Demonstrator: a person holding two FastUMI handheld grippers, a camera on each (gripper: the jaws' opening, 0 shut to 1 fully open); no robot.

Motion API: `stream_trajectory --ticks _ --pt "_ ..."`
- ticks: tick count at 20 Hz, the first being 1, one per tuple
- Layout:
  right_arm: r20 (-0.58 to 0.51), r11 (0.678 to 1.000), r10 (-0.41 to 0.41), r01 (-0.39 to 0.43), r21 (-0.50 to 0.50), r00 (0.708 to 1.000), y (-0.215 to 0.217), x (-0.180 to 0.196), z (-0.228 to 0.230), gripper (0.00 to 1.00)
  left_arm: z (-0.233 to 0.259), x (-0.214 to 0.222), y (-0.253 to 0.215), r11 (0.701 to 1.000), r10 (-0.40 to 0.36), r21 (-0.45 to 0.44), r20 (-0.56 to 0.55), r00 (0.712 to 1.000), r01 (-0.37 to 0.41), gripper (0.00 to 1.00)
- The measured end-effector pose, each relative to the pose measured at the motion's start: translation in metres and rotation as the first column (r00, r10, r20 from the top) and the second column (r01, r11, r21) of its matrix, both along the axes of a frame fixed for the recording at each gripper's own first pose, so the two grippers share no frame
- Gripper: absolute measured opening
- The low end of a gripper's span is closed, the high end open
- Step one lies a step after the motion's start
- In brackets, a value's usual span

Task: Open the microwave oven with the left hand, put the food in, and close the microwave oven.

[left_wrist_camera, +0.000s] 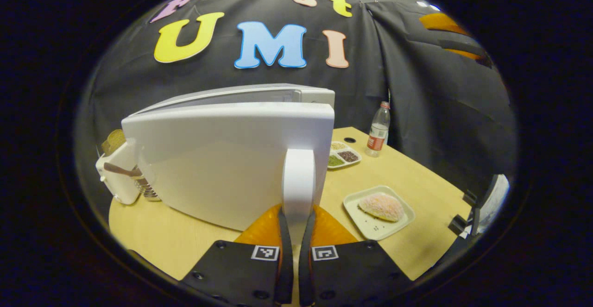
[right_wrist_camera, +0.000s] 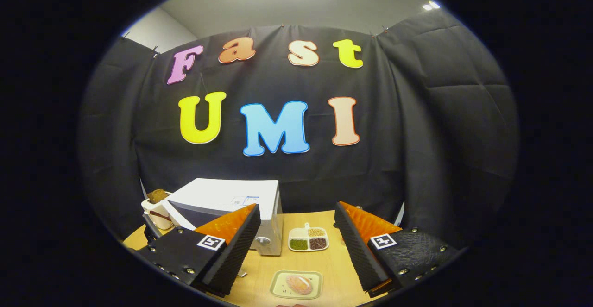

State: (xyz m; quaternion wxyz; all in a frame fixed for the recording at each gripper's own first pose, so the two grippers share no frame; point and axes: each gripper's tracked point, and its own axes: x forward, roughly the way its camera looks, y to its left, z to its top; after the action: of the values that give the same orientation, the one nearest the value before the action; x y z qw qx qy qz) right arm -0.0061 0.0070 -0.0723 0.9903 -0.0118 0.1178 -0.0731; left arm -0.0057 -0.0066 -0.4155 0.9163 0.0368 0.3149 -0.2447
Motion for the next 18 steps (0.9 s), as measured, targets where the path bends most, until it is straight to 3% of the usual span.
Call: stream_trajectory --ticks 3,9,15,18 --pt "-0.002 0.999 0.043 -0.043 0.022 0.999 0.027 0.0 -0.004 0.98 0.005 -0.031 0.028 0.997 -0.076 0.021 -0.014 0.997 0.076 0.12" --pt "-0.057 0.997 0.058 -0.055 0.049 0.997 0.051 -0.004 -0.037 0.98 0.014 -0.074 0.086 0.992 -0.117 0.032 -0.038 0.992 0.118 0.12" --pt "-0.181 0.993 0.071 -0.053 0.104 0.981 0.054 -0.01 -0.105 0.98 0.021 -0.102 0.141 0.985 -0.165 0.041 -0.05 0.985 0.167 0.1" --pt "-0.277 0.995 0.058 -0.033 0.094 0.959 0.047 -0.012 -0.144 0.98 0.024 -0.11 0.17 0.986 -0.159 0.048 -0.046 0.986 0.162 0.12"
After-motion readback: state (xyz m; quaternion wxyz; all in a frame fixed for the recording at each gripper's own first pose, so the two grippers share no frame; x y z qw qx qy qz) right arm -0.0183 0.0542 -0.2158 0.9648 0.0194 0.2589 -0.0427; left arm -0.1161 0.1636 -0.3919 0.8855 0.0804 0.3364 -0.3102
